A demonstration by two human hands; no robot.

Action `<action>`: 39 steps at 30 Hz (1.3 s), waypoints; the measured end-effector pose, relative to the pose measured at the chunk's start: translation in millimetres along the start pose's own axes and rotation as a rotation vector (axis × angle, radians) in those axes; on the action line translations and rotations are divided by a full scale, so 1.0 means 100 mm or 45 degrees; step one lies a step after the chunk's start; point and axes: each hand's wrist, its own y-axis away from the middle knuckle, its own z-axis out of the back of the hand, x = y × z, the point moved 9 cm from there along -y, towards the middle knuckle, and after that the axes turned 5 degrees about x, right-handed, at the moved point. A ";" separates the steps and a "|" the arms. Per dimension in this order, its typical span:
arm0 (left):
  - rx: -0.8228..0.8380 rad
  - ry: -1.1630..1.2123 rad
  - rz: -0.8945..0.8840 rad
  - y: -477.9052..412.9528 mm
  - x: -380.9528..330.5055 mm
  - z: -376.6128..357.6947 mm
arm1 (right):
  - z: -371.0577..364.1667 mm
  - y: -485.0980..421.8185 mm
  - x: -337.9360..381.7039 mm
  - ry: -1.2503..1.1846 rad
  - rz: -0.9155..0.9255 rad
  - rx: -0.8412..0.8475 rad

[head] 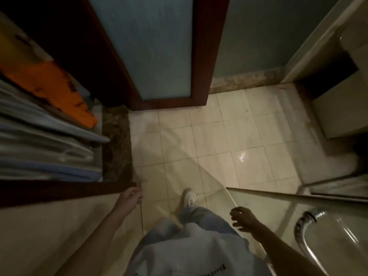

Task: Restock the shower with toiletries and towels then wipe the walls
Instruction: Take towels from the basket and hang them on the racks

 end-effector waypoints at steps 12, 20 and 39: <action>0.175 -0.189 -0.011 -1.29 -1.88 -0.27 | 0.88 -0.42 1.54 -0.084 0.106 -0.103; 0.278 -0.421 0.062 -2.10 -2.95 -0.53 | 2.11 -0.56 2.28 -0.288 0.118 -0.361; 0.500 -1.059 -0.320 -2.48 -6.19 -3.55 | 4.01 -0.82 1.12 -0.427 -0.305 -0.518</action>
